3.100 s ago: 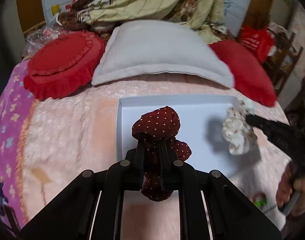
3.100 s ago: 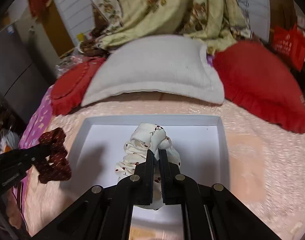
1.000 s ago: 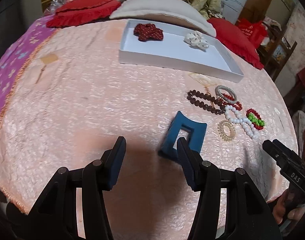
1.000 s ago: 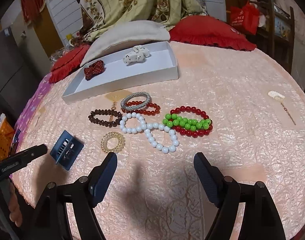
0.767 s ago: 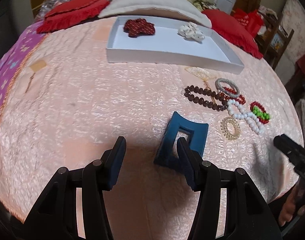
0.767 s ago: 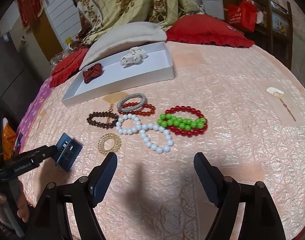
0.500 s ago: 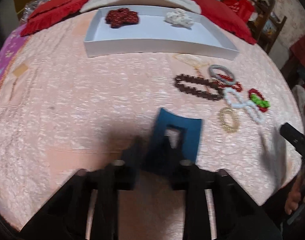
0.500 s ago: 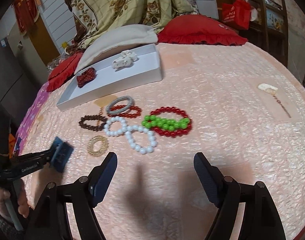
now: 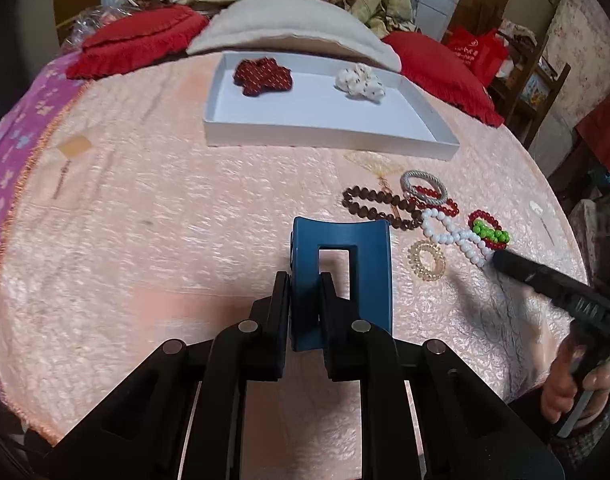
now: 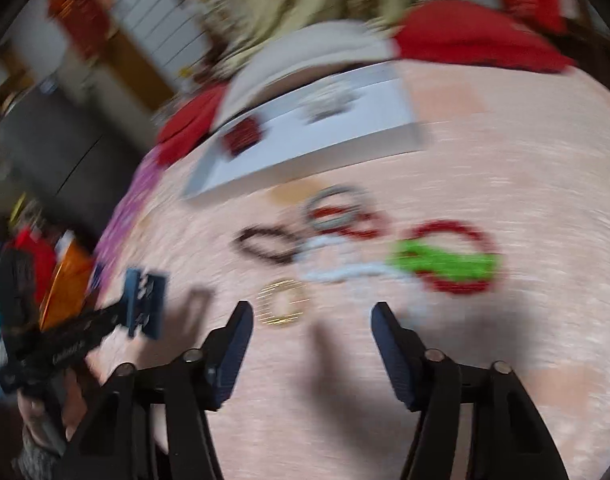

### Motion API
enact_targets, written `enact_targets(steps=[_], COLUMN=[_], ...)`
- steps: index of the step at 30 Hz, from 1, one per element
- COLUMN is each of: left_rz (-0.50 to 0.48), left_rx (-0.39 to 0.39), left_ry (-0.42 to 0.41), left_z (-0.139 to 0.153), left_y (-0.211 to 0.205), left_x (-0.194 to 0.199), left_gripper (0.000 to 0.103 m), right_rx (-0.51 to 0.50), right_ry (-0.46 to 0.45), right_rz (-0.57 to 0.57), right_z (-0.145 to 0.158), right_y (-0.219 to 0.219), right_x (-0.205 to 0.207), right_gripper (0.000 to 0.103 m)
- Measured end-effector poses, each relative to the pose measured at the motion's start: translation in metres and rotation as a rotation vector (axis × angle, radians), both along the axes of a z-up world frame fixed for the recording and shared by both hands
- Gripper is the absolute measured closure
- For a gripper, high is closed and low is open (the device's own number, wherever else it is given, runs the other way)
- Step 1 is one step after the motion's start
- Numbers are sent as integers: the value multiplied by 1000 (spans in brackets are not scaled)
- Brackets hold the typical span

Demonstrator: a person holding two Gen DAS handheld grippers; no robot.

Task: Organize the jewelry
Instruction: 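Grasp the gold coil hair tie with the right tool while left holds clip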

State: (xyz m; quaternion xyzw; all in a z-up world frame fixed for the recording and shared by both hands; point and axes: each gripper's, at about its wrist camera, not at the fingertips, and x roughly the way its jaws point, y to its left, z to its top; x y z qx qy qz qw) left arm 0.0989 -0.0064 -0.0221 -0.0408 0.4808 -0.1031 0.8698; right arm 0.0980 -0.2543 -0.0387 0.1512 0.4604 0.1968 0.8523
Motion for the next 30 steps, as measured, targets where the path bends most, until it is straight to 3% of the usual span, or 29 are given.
enact_targets(steps=[6,14,17,19,25,30], left_rz=[21,51,55,56,55,63], left_rx=[15,-8,-9,-5,11,-1], left_ry=[-15,-12,-13,-22,-47,-61], left_z=[-1,-7,-8,-7,0,12], left_y=[13,30,34,36,41,46], left_x=[-5,-8,-11,-13,-24,-25], left_gripper=[90,90,90,90,90,90], right_rx=[-187,-344,-440,-444,-385,-332], right_ry=[-41,-32,-55,-51,-26,-70], right_rz=[164,166,156,153,111,90], right_z=[-13,-30,-32,-31,-19,18], right_y=[71,89,99,99,93,85], right_x=[7,21,19,20,24,26], right_gripper=[61,66,78,93,94,94])
